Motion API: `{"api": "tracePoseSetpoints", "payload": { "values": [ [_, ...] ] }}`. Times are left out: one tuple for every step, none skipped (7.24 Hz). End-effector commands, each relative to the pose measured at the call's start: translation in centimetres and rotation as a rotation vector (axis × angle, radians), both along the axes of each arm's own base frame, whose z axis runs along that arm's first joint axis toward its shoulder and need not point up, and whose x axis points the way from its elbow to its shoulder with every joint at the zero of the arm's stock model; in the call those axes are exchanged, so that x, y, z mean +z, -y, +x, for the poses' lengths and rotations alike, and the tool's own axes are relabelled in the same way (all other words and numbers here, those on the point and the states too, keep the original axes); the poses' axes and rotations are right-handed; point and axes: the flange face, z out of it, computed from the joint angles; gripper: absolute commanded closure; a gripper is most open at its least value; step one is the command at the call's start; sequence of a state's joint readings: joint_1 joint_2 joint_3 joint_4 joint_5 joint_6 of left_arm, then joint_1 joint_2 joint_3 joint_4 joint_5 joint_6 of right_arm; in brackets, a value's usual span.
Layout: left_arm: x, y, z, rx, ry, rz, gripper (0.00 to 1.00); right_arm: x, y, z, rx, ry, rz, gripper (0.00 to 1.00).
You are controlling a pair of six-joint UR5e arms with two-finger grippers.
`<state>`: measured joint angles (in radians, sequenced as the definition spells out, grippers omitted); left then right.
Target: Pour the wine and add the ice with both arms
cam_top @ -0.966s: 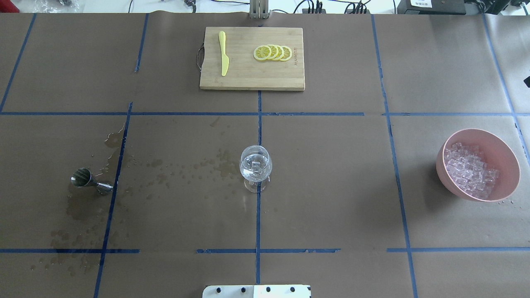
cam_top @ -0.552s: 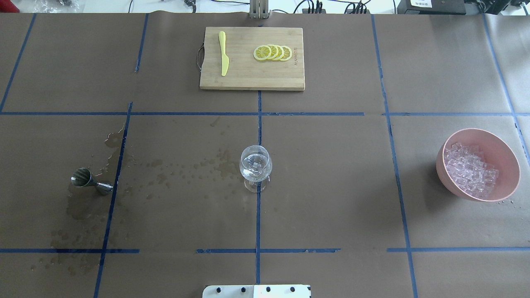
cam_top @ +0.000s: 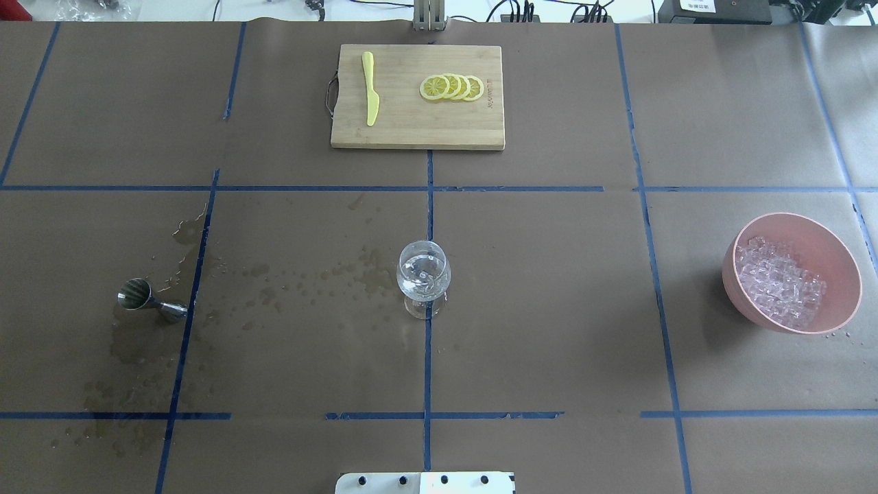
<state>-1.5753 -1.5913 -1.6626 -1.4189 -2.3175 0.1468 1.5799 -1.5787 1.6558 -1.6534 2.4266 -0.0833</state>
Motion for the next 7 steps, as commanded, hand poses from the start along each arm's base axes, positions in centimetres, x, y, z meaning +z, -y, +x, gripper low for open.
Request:
{"api": "tracePoseSetpoints", "payload": {
  "values": [
    [1.3, -1.2, 0.1, 0.0, -0.003, -0.027, 0.0, -0.7, 0.2, 0.6, 0.072, 0.015, -0.053, 0.0],
    [1.2, -1.1, 0.2, -0.009, -0.004, -0.036, 0.0, -0.6, 0.2, 0.6, 0.08, 0.012, -0.062, 0.0],
    [0.6, -1.0, 0.1, -0.052, -0.004, -0.061, 0.0, -0.5, 0.1, 0.7, 0.08, 0.006, -0.064, 0.0],
    [0.6, -1.0, 0.2, -0.063, -0.004, -0.072, 0.0, -0.1, 0.1, 0.8, 0.081, -0.017, -0.069, 0.0],
    [0.3, -0.8, 0.2, -0.063, -0.002, -0.066, 0.0, -0.5, 0.2, 0.8, 0.087, -0.022, -0.066, 0.0],
    [0.2, -0.7, 0.2, -0.064, -0.003, -0.052, 0.0, -0.5, 0.3, 0.8, 0.09, -0.023, -0.066, 0.0],
    [0.1, -0.6, 0.2, -0.064, -0.003, -0.044, 0.0, 0.0, 0.0, 0.9, 0.09, -0.024, -0.04, 0.0]
  ]
}}
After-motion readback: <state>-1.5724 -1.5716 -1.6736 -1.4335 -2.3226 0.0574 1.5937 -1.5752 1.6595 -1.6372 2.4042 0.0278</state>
